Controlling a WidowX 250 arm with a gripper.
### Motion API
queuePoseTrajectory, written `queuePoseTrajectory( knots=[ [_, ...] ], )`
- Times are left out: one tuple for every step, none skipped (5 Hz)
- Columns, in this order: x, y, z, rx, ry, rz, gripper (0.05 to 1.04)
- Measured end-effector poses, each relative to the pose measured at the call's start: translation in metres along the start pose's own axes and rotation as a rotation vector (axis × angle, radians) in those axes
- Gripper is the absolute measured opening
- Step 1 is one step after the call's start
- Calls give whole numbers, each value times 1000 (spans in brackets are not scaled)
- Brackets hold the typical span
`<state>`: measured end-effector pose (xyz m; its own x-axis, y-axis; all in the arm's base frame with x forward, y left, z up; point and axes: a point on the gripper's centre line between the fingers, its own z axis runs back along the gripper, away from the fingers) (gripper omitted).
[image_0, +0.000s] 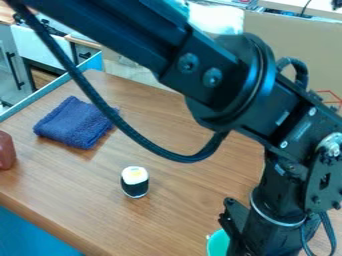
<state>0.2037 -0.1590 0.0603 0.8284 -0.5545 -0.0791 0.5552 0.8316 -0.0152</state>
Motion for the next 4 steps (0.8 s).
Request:
queuePoseTrajectory(
  knots=[
    [-2, 5, 21, -33, -55, 40, 615],
    [-6, 11, 46, -77, -126, 47, 911],
    [-20, 28, 87, -76, -217, 92, 1006],
    [-28, 68, 100, -21, -217, 227, 1001]
  ],
)
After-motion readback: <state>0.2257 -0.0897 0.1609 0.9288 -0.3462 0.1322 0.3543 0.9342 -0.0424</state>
